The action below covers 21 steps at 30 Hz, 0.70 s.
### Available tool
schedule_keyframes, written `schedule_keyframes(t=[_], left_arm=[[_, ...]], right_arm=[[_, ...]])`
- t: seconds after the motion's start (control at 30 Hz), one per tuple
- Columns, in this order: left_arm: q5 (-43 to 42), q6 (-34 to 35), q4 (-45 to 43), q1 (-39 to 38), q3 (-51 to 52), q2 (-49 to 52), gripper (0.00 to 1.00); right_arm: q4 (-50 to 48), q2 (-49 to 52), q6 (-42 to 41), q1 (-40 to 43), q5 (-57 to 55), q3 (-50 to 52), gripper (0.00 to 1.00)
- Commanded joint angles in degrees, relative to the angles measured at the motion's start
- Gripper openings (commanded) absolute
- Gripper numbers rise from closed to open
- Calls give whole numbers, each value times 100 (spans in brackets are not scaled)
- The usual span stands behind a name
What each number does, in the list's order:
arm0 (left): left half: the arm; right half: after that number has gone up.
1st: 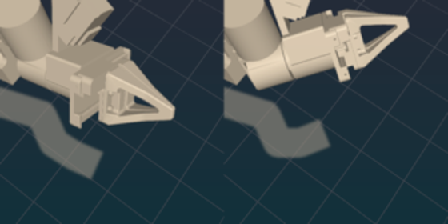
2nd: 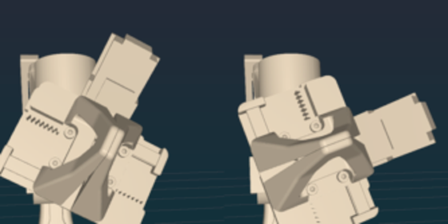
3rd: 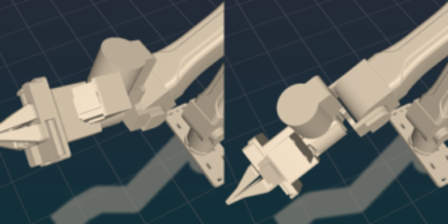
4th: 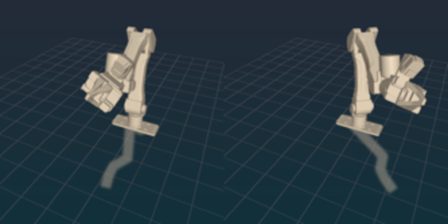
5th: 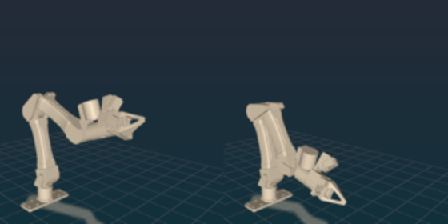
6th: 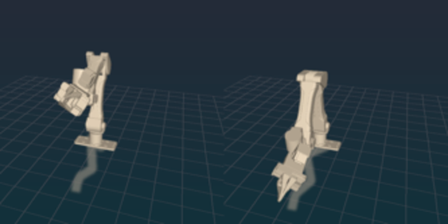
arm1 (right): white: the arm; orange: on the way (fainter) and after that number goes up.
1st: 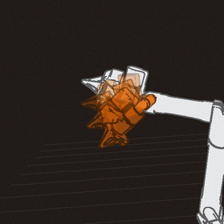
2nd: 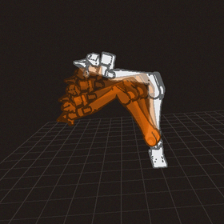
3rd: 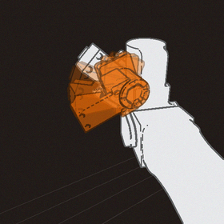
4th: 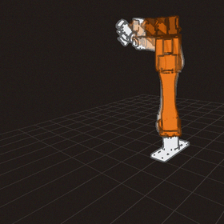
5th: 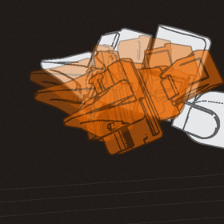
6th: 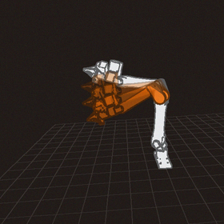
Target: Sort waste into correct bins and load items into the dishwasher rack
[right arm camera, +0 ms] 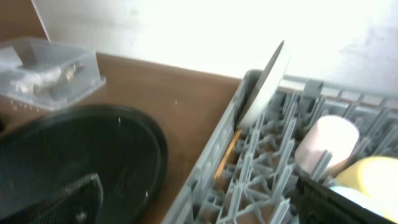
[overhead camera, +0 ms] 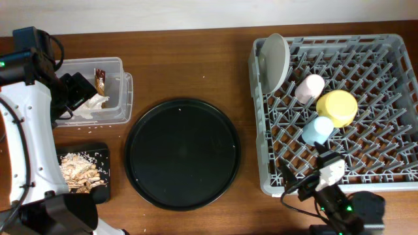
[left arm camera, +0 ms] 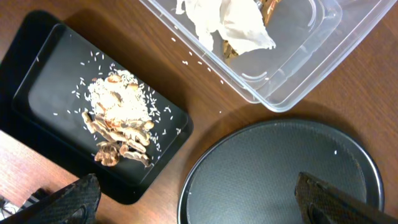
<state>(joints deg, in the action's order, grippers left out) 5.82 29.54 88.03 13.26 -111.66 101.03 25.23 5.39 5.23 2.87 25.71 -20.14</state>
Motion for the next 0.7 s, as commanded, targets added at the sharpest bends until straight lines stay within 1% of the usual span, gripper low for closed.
schedule_keyframes(t=[0.0, 0.03, 0.07, 0.1, 0.2, 0.3, 0.4, 0.47, 0.6, 0.67], left_arm=[[-20, -50, 13, 9, -35, -44, 99], [-20, -50, 13, 9, -35, -44, 99], [-20, -50, 13, 9, -35, -44, 99], [-20, -50, 13, 9, -35, -44, 99], [-20, -50, 13, 9, -35, -44, 99], [-20, -50, 13, 9, -35, -44, 99], [-20, -50, 13, 9, -35, -44, 99], [-20, -50, 13, 9, -35, -44, 99], [-20, -50, 13, 9, -35, -44, 99], [-20, -50, 13, 9, -35, -44, 99]], right_arm=[[-1773, -358, 52, -35, 413, 1176, 99], [-2232, -417, 55, -35, 367, 1408, 99], [-2435, -483, 55, -37, 254, 1539, 99], [-2671, -520, 57, -140, -188, 1694, 99], [-2702, -520, 59, -234, -940, 1738, 99], [-2975, -520, 208, -234, -1134, 1980, 99], [-2802, -520, 356, -234, -1325, 1982, 99], [-2114, -520, 356, -234, -1996, 1982, 99], [-2072, -520, 356, -205, -2367, 1982, 99], [-2072, -520, 354, -205, -2365, 1982, 99]])
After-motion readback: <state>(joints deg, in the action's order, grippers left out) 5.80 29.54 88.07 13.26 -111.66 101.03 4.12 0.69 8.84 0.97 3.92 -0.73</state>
